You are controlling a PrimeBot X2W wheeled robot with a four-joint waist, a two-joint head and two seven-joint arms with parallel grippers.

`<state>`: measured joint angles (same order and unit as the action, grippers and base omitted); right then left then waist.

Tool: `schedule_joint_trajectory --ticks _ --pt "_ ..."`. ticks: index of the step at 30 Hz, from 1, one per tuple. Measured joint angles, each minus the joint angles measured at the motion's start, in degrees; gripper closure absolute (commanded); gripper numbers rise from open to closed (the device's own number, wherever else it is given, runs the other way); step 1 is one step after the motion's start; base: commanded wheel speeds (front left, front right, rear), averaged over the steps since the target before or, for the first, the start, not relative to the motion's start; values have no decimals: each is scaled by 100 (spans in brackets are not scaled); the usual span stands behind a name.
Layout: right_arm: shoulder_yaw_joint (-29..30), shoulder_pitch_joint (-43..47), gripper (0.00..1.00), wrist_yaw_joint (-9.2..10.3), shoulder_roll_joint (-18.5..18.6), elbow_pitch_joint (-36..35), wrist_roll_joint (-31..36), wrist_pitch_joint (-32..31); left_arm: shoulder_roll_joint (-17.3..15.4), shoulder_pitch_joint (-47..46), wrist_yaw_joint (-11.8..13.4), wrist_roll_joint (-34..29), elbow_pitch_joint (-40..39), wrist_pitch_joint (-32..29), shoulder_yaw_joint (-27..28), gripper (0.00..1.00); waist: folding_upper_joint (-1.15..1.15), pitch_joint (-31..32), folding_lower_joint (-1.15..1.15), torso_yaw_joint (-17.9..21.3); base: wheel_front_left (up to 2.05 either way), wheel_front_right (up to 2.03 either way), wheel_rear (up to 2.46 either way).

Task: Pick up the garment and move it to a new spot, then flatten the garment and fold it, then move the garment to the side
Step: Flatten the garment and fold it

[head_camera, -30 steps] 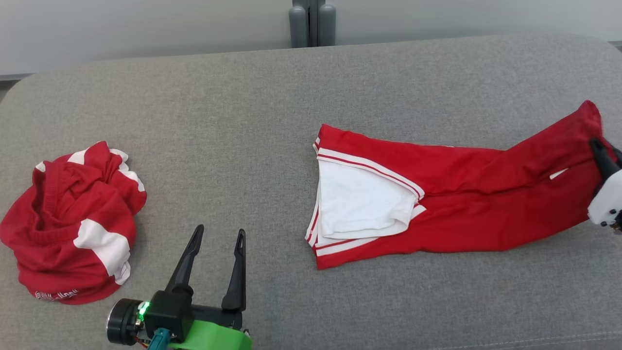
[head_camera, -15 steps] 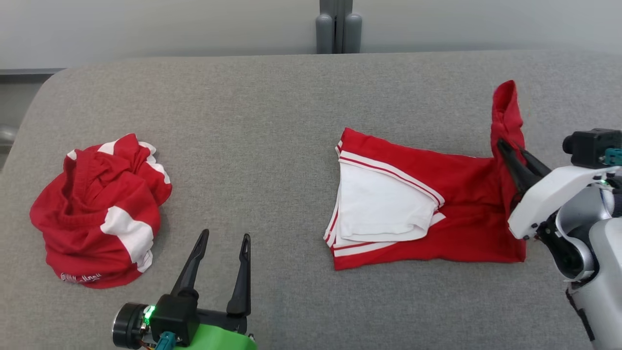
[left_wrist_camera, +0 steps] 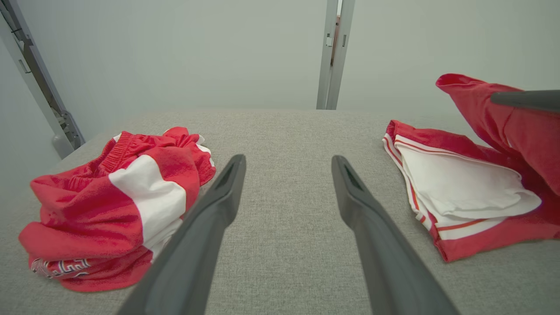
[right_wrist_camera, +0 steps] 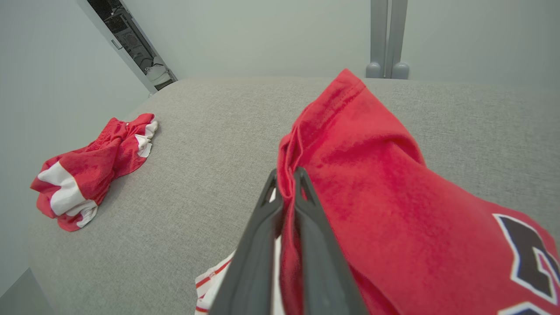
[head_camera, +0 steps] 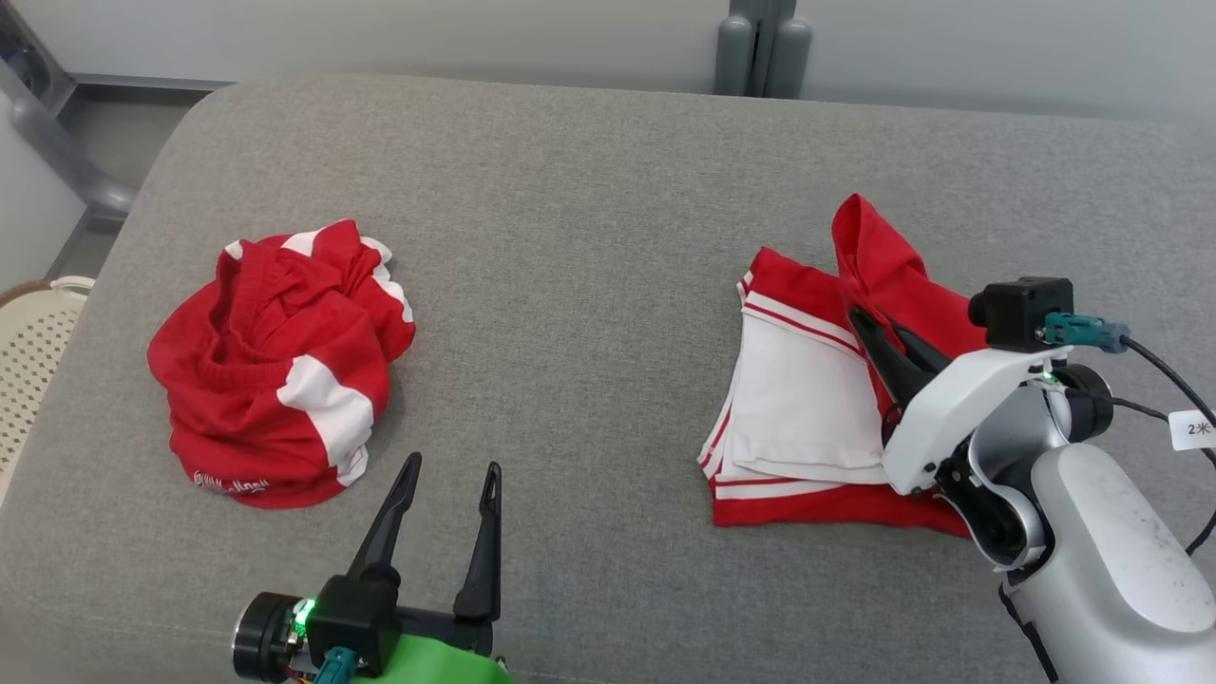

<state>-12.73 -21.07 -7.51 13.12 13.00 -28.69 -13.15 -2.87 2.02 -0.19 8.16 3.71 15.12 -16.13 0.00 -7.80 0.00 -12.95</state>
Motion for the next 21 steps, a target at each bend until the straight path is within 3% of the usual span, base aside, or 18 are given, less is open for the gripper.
schedule_joint_trajectory --ticks 11,12,13,14,21 --pt "-299 -168 100 1 -216 376 -36 71 -1 -34 0 101 47 0 -87 0 0 -143 0 -378 0 0 0" --pt "-315 -174 71 1 -234 408 -36 82 -1 -34 3 115 47 0 -89 0 0 -162 0 -393 0 0 0" --pt "-324 -183 31 1 -259 432 -55 92 -1 -34 3 115 47 0 -88 0 0 -180 0 -403 0 0 0" --pt "-335 -192 0 1 -288 437 -91 104 -1 -34 8 123 46 0 -83 0 0 -194 0 -405 0 0 0" --pt "-298 -186 0 0 -125 119 -144 492 -1 -34 -2 110 79 0 47 0 0 -168 0 -198 0 0 0"
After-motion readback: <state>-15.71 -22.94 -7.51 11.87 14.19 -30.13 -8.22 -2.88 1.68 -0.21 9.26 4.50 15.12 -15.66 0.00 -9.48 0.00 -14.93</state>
